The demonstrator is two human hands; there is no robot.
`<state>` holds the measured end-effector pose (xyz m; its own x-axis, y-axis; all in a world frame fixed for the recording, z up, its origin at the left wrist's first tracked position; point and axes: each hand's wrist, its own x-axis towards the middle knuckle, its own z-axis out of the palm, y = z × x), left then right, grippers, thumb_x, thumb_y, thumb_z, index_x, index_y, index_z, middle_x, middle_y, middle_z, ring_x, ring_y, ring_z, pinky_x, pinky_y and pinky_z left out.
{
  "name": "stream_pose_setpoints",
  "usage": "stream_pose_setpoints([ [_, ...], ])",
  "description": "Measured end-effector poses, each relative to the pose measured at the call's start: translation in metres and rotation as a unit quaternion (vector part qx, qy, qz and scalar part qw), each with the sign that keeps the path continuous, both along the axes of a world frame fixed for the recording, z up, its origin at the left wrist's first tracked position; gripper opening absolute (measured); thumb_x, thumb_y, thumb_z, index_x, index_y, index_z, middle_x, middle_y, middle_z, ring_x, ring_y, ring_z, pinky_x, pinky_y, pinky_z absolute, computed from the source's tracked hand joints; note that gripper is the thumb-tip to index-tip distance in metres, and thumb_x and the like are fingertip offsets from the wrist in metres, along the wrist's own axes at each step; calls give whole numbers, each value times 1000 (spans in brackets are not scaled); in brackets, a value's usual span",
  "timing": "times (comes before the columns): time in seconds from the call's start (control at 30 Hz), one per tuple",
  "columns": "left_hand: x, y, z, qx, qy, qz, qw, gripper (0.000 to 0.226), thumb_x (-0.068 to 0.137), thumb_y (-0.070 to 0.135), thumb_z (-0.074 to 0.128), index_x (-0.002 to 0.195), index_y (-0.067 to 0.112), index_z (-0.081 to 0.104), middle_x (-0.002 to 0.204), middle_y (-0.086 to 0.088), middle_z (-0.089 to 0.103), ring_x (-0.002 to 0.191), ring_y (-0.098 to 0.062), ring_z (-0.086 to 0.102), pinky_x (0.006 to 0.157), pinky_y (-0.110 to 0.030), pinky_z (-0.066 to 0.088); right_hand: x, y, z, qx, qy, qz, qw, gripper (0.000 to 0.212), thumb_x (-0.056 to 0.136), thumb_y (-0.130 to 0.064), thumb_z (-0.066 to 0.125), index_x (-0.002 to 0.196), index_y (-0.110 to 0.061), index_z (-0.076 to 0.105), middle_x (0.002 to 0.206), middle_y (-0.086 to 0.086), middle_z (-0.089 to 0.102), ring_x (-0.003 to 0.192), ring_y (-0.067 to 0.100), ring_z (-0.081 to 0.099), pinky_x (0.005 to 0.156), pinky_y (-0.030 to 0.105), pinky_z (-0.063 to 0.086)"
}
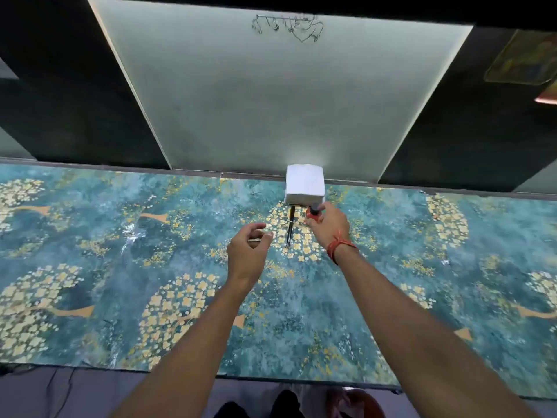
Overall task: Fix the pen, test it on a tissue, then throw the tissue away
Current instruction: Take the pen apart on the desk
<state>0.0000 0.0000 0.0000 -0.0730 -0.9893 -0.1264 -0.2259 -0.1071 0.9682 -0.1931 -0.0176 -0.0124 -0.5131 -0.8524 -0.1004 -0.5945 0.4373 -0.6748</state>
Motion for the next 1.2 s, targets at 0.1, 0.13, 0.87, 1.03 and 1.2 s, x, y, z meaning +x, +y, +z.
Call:
stream_pose_setpoints([
  [0.1,-2,-15,-7,-2,-9,18,1000,19,92,22,63,111,19,66,95,-7,69,85,-25,68,70,-33,58,-10,-32,-14,70,74,35,994,29,86,-26,63,112,-13,56,104,11,67,94,31,63,82,42,55],
  [0.13,-2,-16,-10,2,-11,23,1000,19,92,21,63,111,19,66,96,-8,69,85,-25,68,70,-32,58,-10,-37,-15,95,92,40,990,28,88,-26,60,112,-12,54,105,13,67,94,33,63,83,43,55],
  [0.87,25,24,-65,73,-82,-158,981,29,85,10,71,113,18,65,97,-1,67,69,-14,62,65,-29,55,56,69,-14,186,137,148,962,13,93,-19,53,105,-16,52,91,13,67,76,33,59,66,41,53],
  [1.03,11,32,-81,55,-133,-220,965,48,85,13,70,130,21,55,120,-1,56,74,-15,63,72,-35,56,57,78,-22,190,149,169,955,13,93,-22,52,104,-16,51,89,11,65,73,31,59,60,37,51],
  [1.2,-9,27,-87,41,-135,-238,961,53,86,26,71,135,19,53,118,0,54,76,-13,58,69,-25,44,55,72,-23,188,165,163,954,20,94,-36,51,94,-16,56,87,6,64,73,25,56,61,33,44],
])
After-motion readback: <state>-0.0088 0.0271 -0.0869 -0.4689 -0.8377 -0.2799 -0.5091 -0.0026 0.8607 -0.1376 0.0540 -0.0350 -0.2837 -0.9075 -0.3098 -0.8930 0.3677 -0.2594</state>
